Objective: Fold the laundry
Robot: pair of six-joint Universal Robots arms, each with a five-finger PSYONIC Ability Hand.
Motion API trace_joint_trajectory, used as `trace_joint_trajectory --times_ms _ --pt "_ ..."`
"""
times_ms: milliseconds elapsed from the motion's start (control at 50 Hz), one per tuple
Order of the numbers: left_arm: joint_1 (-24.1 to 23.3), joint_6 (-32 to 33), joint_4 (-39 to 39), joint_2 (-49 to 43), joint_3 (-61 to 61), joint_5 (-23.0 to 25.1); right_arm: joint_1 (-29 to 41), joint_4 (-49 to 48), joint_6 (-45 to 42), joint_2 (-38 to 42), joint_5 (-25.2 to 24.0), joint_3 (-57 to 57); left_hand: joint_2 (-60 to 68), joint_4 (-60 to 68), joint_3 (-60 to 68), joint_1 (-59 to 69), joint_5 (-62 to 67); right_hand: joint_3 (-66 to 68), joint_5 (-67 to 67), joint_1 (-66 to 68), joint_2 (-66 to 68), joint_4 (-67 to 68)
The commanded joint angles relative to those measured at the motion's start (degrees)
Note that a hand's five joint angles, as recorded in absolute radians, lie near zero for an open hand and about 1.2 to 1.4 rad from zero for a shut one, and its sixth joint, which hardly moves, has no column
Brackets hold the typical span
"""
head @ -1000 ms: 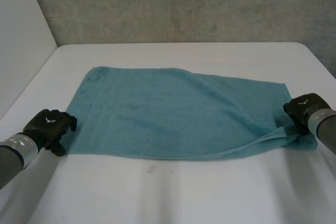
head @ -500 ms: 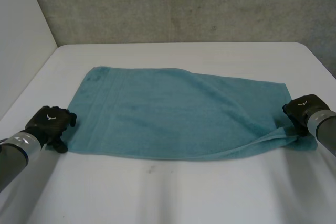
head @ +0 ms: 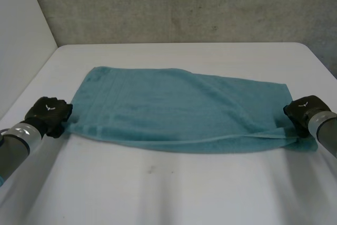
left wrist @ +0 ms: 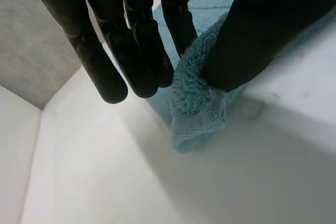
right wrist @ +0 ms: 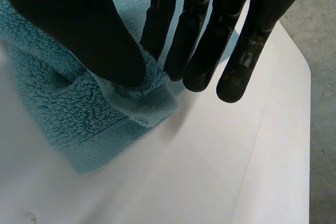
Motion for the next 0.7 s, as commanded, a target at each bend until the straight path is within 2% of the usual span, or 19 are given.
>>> trace_joint_trajectory --times_ms 20,100,140,200,220,300,360,520,540,640,700 --pt "0.2 0.0 -1.7 8.6 -3.1 -2.6 -0.1 1.2 -1.0 -1.7 0.3 0.0 11.5 11.7 11.9 15.5 15.6 12.0 12.9 24.6 12.5 11.7" --pt "0.5 0.5 -4.6 13.5 -6.0 -3.4 -0.1 6.7 -4.4 -5.6 0.1 2.0 11.5 11.7 11.9 15.5 15.6 12.0 12.9 24.6 12.5 11.7" --pt "1.6 0.8 -9.7 19.1 -8.9 -3.8 -0.1 11.0 -7.8 -7.9 -0.2 3.8 11.5 11.7 11.9 15.5 15.6 12.0 12.9 24.6 12.5 11.7" --pt "3.5 1.2 -15.4 22.8 -10.8 -3.8 -0.4 15.2 -12.4 -10.6 -0.3 7.6 11.5 11.7 11.9 15.5 15.6 12.0 12.9 24.6 12.5 11.7" --pt "5.2 1.8 -19.7 24.7 -11.7 -3.6 -0.6 16.0 -13.5 -11.3 -0.2 8.6 11.5 11.7 11.9 15.5 15.6 12.0 12.9 24.6 12.5 11.7" --pt "7.6 4.7 -28.5 27.7 -12.8 -2.9 -2.8 18.2 -19.5 -14.4 0.1 13.5 11.5 11.7 11.9 15.5 15.6 12.0 12.9 24.6 12.5 11.7" --pt "7.7 6.0 -31.1 28.3 -12.9 -2.7 -4.8 18.3 -21.9 -17.2 -0.3 15.3 11.5 11.7 11.9 15.5 15.6 12.0 12.9 24.6 12.5 11.7" --pt "7.5 6.3 -27.5 26.7 -10.6 0.1 -5.2 15.3 -20.1 -18.2 -2.6 12.3 11.5 11.7 11.9 15.5 15.6 12.0 12.9 24.6 12.5 11.7" --pt "7.0 6.1 -25.3 25.0 -9.3 0.7 -5.0 12.0 -16.0 -17.8 -2.7 9.4 11.5 11.7 11.9 15.5 15.6 12.0 12.9 24.6 12.5 11.7" --pt "0.3 4.6 -17.1 15.1 -1.0 -0.1 -4.9 7.6 -8.9 -13.0 -3.2 4.1 11.5 11.7 11.9 15.5 15.6 12.0 12.9 24.6 12.5 11.7" --pt "-1.4 3.3 -15.5 11.3 2.4 -1.1 -4.3 5.6 -5.2 -8.7 -3.0 0.1 11.5 11.7 11.9 15.5 15.6 12.0 12.9 24.6 12.5 11.7"
